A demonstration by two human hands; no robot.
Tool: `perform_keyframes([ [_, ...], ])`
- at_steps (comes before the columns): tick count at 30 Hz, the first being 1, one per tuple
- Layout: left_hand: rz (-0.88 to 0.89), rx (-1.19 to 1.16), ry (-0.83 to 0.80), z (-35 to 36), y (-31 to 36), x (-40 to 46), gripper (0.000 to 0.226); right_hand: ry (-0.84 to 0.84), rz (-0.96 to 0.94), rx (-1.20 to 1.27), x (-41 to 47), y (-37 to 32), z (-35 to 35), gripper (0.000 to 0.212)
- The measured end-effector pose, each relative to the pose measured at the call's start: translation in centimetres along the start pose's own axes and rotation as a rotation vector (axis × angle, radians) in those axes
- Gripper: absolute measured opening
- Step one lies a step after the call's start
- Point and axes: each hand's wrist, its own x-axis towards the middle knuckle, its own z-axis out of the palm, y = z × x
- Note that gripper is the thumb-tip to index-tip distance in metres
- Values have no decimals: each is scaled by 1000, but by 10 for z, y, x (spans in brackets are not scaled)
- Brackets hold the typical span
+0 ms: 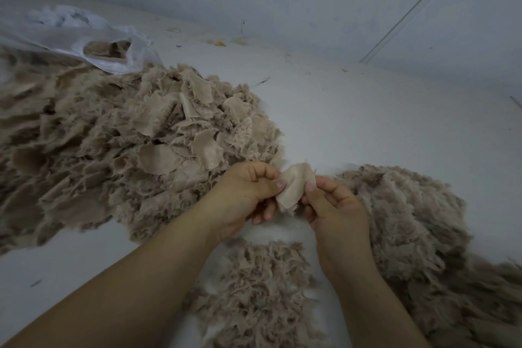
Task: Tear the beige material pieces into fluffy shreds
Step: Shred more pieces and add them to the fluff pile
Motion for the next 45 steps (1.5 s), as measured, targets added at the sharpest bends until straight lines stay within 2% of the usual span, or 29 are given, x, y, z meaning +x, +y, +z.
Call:
perform_keyframes([
  [2,-34,99,6,-3,1,0,14,23,-1,36,-1,0,1,8],
  [4,-11,103,55,-6,8,0,21,58,0,88,-1,0,1,11],
  [8,396,-359,271,-7,34,6,16,123,62,243,0,-2,0,15],
  [10,391,-384,326,0,38,9,24,135,84,286,0,-1,0,17],
  [12,193,-106,364,12,29,12,31,133,83,316,0,-1,1,22],
  [14,15,290,284,21,15,17,35,128,73,330,0,-1,0,26],
  [15,-19,498,234,24,8,21,39,124,70,332,1,-1,0,26],
  [17,17,846,148,26,1,29,49,118,71,341,1,-1,-1,21],
  [20,120,996,149,30,0,35,32,104,74,366,2,0,-1,20],
  [22,181,986,162,31,-3,37,10,86,71,360,3,0,-1,23],
  [28,293,845,108,33,-3,22,18,118,101,300,9,6,-2,24],
  [32,240,446,61,35,9,9,34,137,100,135,11,10,-4,21],
  [35,144,352,88,31,14,5,35,127,96,123,10,9,-4,20],
  [37,43,291,105,28,13,3,33,57,79,140,7,6,-3,17],
  [39,-28,200,91,27,10,1,30,-16,29,24,5,5,-2,14],
  [41,-53,142,72,26,7,0,28,-39,-19,-66,3,6,-2,16],
  [45,-72,82,96,21,4,0,31,-29,-34,-36,1,5,-1,13],
])
